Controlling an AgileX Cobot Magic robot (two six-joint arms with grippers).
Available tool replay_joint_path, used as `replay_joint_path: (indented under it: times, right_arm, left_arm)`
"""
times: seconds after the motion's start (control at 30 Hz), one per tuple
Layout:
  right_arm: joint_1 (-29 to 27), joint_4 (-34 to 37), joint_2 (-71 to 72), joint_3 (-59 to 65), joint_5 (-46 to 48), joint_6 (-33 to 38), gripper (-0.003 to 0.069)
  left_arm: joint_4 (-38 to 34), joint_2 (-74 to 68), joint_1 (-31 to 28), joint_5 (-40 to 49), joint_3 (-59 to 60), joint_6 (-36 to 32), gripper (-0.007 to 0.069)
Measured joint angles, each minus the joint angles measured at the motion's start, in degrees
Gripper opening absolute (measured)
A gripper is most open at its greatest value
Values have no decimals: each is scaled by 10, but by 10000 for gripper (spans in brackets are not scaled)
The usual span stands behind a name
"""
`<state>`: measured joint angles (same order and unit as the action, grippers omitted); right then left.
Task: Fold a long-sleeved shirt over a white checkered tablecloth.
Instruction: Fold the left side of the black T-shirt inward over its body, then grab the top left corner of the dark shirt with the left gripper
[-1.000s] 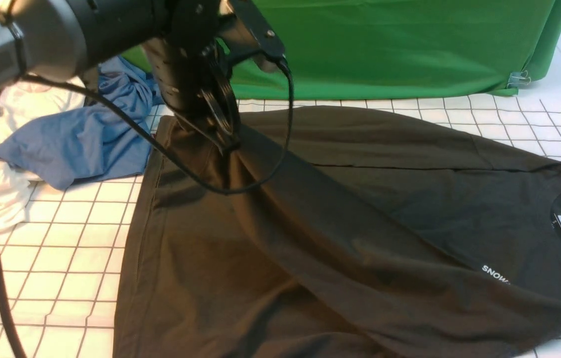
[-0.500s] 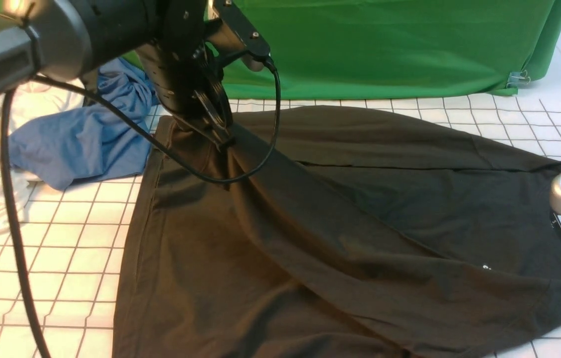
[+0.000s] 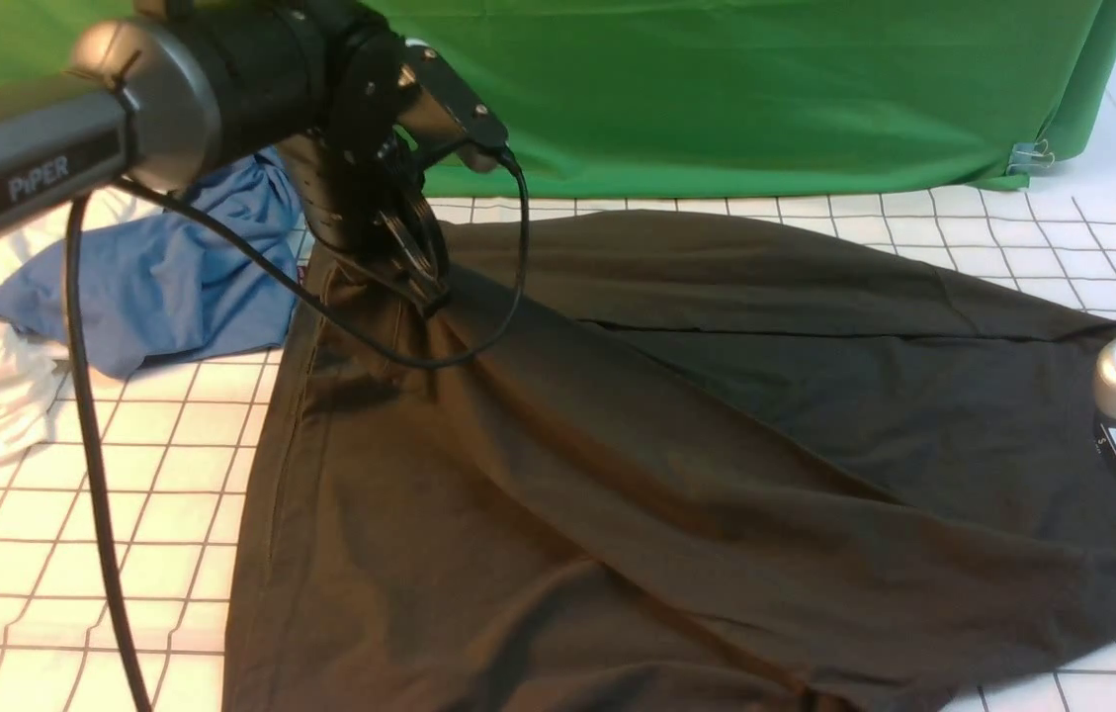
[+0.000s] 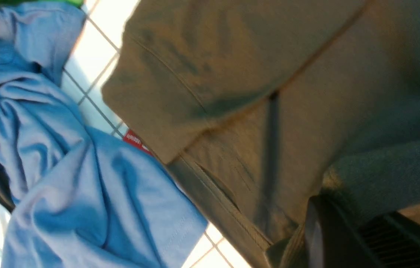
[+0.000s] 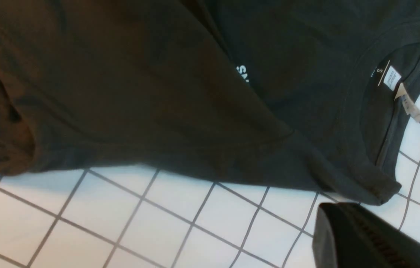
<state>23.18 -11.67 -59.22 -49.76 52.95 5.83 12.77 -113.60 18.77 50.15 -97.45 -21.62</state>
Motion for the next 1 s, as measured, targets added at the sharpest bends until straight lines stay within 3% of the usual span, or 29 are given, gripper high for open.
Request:
replay_joint_path:
  times: [0.1, 0.23, 0.43, 0.67, 1.0]
  right_arm:
    - [0, 0, 0, 0, -3, 1, 11]
    - [0, -1, 0, 0, -5, 2, 11]
    - [0, -3, 0, -19, -6, 4, 11]
    - [0, -4, 0, -58, -12, 5, 11]
    - [0, -5, 0, -61, -18, 11, 11]
  left_arm:
    - [-4, -3, -7, -15, 0, 8, 111]
    - [0, -5, -12, -21, 0, 35, 267]
    - [63, -5, -22, -12, -2, 176, 496]
    - [56, -5, -47, 9, -3, 225, 559]
    - [-56, -11, -90, -15, -6, 228, 561]
